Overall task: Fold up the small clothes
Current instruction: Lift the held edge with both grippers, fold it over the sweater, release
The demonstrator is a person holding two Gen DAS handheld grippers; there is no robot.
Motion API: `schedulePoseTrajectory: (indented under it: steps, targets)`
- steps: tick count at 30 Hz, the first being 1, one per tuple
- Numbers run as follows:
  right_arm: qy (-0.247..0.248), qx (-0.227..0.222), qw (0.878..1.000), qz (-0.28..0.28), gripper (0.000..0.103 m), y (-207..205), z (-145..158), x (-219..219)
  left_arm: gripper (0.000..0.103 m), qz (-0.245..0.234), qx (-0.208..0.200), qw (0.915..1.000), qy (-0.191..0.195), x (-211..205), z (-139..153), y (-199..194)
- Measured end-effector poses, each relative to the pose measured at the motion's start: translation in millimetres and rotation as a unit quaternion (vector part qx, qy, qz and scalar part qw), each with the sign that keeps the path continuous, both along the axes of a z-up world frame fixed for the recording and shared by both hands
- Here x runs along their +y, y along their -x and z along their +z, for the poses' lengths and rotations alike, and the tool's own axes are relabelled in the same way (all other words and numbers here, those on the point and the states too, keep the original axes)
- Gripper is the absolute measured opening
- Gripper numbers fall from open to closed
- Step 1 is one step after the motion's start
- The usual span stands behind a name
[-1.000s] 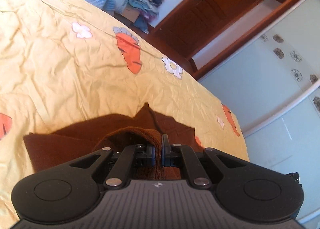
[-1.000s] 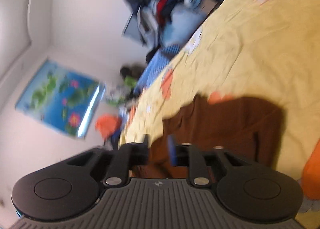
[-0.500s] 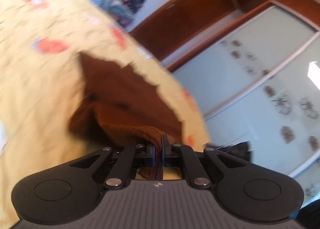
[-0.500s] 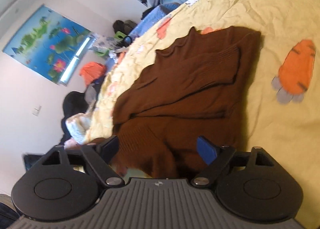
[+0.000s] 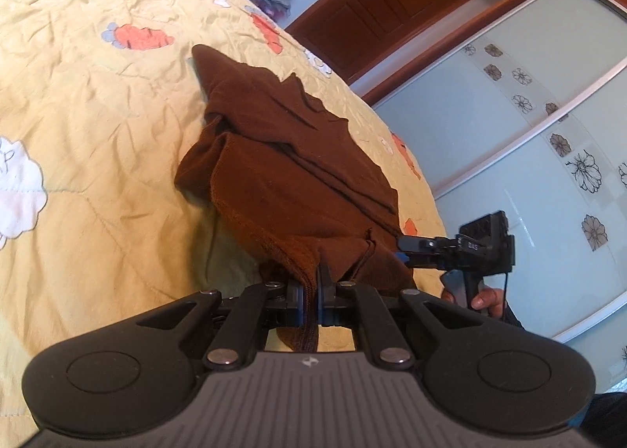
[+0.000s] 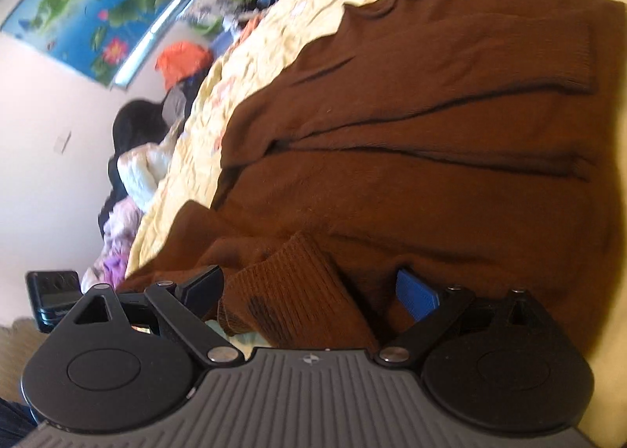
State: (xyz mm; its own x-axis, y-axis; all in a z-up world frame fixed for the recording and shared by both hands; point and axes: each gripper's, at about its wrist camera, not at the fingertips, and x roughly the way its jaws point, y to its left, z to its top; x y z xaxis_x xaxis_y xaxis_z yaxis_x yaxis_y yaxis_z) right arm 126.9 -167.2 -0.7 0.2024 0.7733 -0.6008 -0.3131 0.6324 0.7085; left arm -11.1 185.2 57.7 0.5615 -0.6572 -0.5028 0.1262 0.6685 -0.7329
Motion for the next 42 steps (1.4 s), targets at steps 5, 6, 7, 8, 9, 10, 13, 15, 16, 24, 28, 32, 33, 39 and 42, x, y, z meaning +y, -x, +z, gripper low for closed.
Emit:
schedulePoseTrajectory:
  steps: [5,6,7,8,9,10,13,15,16,24,28,32,33,39,42]
  targets:
    - [-0.002,-0.010,0.999,0.037,0.015,0.5,4.8,0.9,0.006,0.005,0.002,1.0000,-0.003,1.3,1.4,1.7]
    - [0.004,-0.015,0.999,0.035,0.015,3.2,6.8,1.1,0.006,0.006,0.001,1.0000,-0.002,2.2,1.9,1.6]
    - [0.005,-0.023,0.999,0.034,0.015,7.6,9.6,-0.3,0.006,0.008,0.000,1.0000,-0.002,3.1,2.4,1.2]
    - [0.000,-0.026,0.999,0.033,0.015,10.9,11.7,-1.5,0.006,0.009,-0.001,1.0000,-0.001,4.0,3.2,0.6]
    - [-0.008,-0.028,0.999,0.030,0.015,14.3,14.2,-3.4,0.006,0.009,-0.002,1.0000,-0.001,4.9,4.3,-0.4]
    - [-0.018,-0.032,0.999,0.028,0.015,18.4,17.2,-5.5,0.006,0.009,-0.003,0.9999,-0.002,5.4,5.7,-1.6]
    - [-0.041,-0.041,0.998,0.018,0.015,26.5,26.0,-13.2,0.006,0.008,-0.009,0.9999,-0.004,5.9,10.3,-7.2]
    - [-0.053,-0.041,0.998,0.009,0.015,27.5,29.7,-17.3,0.006,0.006,-0.013,0.9999,-0.007,5.0,13.3,-11.7]
    - [-0.060,-0.038,0.997,0.008,0.015,27.4,29.0,-18.5,0.006,0.004,-0.014,0.9999,-0.006,4.4,13.9,-14.4]
    - [-0.051,-0.026,0.998,0.025,0.018,14.2,21.0,-4.8,0.006,-0.008,-0.013,0.9998,-0.015,-3.7,15.8,-36.3]
    - [-0.039,-0.011,0.998,0.039,0.024,7.8,13.7,7.8,0.006,-0.008,-0.009,0.9998,-0.016,-4.3,14.3,-40.1]
    - [-0.028,-0.004,0.998,0.051,0.018,4.0,9.5,16.0,0.006,-0.003,-0.001,0.9999,-0.016,-1.7,10.7,-39.9]
    - [-0.030,-0.005,0.998,0.058,0.013,4.7,9.5,17.4,0.006,-0.001,0.000,0.9999,-0.016,-1.3,10.6,-39.7]
    - [-0.057,-0.046,0.995,0.063,0.013,16.2,41.7,16.2,0.006,0.008,-0.020,0.9998,-0.001,2.7,29.1,-39.5]
    - [-0.089,-0.090,0.992,0.032,0.013,11.2,72.8,-2.7,0.006,0.008,-0.056,0.9981,0.023,6.2,53.7,-51.1]
